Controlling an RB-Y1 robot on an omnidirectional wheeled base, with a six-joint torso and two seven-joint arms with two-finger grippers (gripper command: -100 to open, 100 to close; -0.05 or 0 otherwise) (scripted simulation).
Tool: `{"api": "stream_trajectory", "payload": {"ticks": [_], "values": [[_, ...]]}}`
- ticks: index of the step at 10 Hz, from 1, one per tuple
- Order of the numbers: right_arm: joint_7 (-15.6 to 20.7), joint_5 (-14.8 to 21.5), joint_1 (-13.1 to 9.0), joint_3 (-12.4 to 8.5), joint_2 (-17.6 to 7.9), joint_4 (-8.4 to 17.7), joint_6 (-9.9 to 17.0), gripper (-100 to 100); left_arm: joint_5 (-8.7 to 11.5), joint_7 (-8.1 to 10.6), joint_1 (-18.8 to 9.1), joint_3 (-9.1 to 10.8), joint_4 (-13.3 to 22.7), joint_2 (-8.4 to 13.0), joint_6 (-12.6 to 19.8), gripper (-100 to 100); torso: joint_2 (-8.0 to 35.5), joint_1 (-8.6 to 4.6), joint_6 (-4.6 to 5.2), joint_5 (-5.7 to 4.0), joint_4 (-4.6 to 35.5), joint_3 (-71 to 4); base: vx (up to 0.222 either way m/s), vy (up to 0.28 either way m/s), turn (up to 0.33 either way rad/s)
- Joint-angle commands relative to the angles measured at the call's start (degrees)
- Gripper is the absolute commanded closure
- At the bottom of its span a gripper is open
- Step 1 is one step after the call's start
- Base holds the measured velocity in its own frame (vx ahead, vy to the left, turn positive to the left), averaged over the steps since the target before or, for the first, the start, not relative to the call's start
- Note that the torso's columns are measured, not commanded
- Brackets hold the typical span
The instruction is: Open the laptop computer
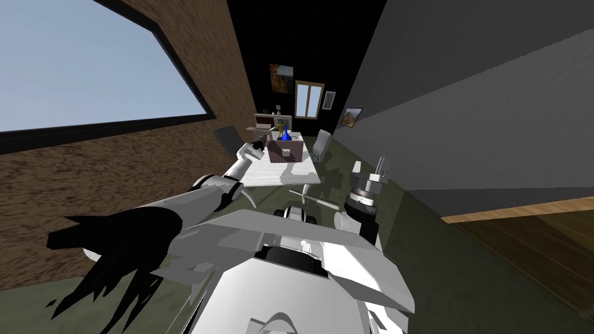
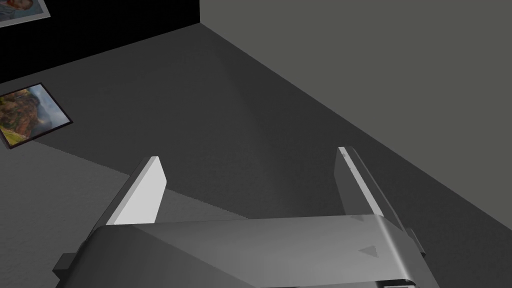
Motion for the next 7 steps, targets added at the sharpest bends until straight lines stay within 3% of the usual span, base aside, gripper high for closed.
{"api": "stream_trajectory", "payload": {"ticks": [1,3,4,7], "values": [[0.0,0.0,0.0,0.0,0.0,0.0,0.0,0,-1.68,1.56,-4.0,-1.78,4.16,-1.08,-2.27,-100,0.03,0.02,-0.03,0.0,0.02,0.01,-0.018,0.005,0.097],[0.0,0.0,0.0,0.0,0.0,0.0,0.0,0,-1.68,1.56,-4.28,-1.78,6.72,-1.08,-2.27,-100,-0.01,-0.01,0.0,0.0,-0.01,0.0,-0.004,0.001,-0.008],[0.0,0.0,0.0,0.0,0.0,0.0,0.0,0,-3.22,3.05,-7.38,-3.49,9.55,-2.05,-4.4,-100,-0.03,0.0,-0.01,0.0,-0.01,-0.02,-0.011,0.006,0.155],[0.0,0.0,0.0,0.0,0.0,0.0,0.0,0,-4.75,4.55,-11.9,-5.2,15.54,-3.01,-6.53,-100,0.06,0.01,-0.02,-0.01,0.03,0.04,-0.02,0.006,0.097]]}}
